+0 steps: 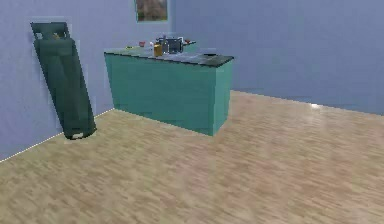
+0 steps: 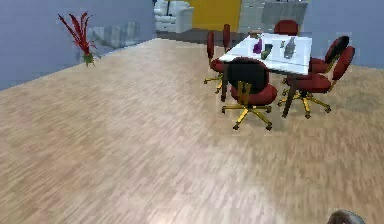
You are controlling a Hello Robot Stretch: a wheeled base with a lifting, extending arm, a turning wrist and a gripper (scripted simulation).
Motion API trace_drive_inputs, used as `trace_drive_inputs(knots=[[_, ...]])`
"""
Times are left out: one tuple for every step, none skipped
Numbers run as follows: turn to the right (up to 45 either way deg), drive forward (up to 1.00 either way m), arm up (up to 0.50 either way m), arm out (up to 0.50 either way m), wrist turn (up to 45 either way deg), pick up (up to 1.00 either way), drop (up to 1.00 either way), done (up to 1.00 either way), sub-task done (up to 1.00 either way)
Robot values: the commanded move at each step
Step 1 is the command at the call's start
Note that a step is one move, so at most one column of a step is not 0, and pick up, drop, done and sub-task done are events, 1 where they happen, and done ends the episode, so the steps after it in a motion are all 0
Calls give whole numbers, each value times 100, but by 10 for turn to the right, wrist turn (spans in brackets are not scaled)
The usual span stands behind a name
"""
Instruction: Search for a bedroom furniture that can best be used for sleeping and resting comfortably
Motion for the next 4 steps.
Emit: trace_drive_inputs(knots=[[0,20,0,0,0,0,0,0,0],[450,0,0,0,0,0,0,0,0],[390,0,0,0,0,0,0,0,0],[30,0,0,0,0,0,0,0,0]])
